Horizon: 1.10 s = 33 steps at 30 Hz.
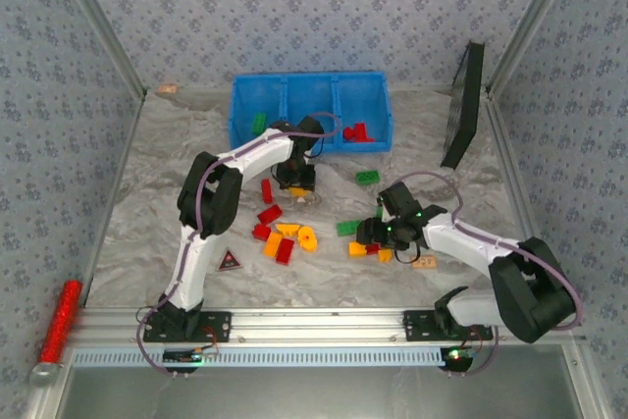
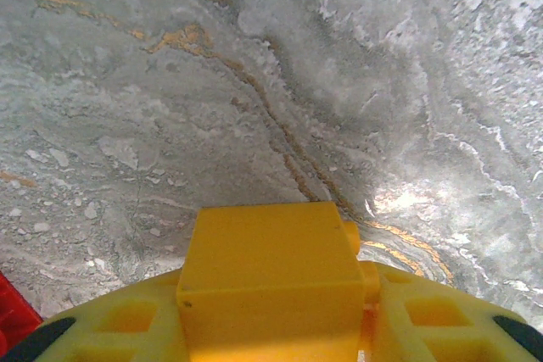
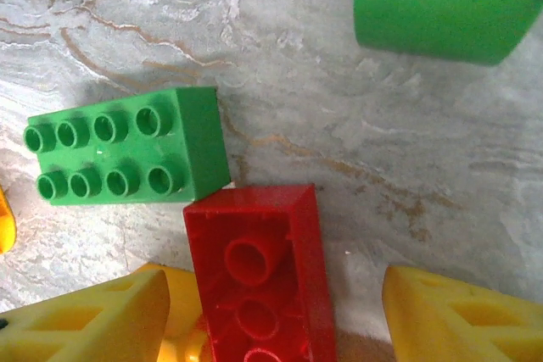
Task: Sort the legos into containers by color
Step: Pick up the lego from the center of the table, then place the lego in the container.
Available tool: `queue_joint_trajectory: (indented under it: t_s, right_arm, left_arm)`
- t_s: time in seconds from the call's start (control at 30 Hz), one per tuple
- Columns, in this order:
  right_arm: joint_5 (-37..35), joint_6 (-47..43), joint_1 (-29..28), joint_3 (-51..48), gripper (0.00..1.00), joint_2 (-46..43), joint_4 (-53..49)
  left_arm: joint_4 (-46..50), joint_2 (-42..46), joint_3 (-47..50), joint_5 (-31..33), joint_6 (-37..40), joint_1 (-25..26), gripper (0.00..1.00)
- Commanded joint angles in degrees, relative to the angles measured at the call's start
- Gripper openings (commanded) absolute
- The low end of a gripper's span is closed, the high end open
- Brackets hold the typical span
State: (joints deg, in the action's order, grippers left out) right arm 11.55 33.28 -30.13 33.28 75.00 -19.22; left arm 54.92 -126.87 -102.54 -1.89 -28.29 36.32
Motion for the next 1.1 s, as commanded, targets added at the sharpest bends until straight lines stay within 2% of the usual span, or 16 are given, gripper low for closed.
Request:
queue_joint_trajectory:
  t_s: [0.0, 0.2, 0.6, 0.8, 1.07]
  right_arm:
    - [-0.3, 0.0, 0.1, 1.6, 0.68, 2.6, -0.1]
    - [-1.0, -0.1, 0.0, 2.0, 0.66, 4.8, 0.1]
    - [-1.9, -0.8, -0.3, 2.9, 0.66, 7.2, -0.6]
    - [-2.3, -1.1, -0.4, 3.2, 0.66, 7.2, -1.5]
    - [-3.8, -2.0, -1.0, 5.2, 0.65, 7.3, -4.2]
  left_arm:
    - [1.1, 1.6, 1.0, -1.4, 0.7, 0.0, 0.17]
    - [3.0, 4.0, -1.6, -1.4, 0.8, -0.1, 0.16]
    - [8.7, 3.3, -15.4, -1.2, 2.3, -0.8, 0.15]
    - [10.8, -1.4, -28.0, 0.1, 3.0, -3.8, 0.15]
    - [14.3, -14.3, -50.8, 0.9, 4.3, -6.3, 0.15]
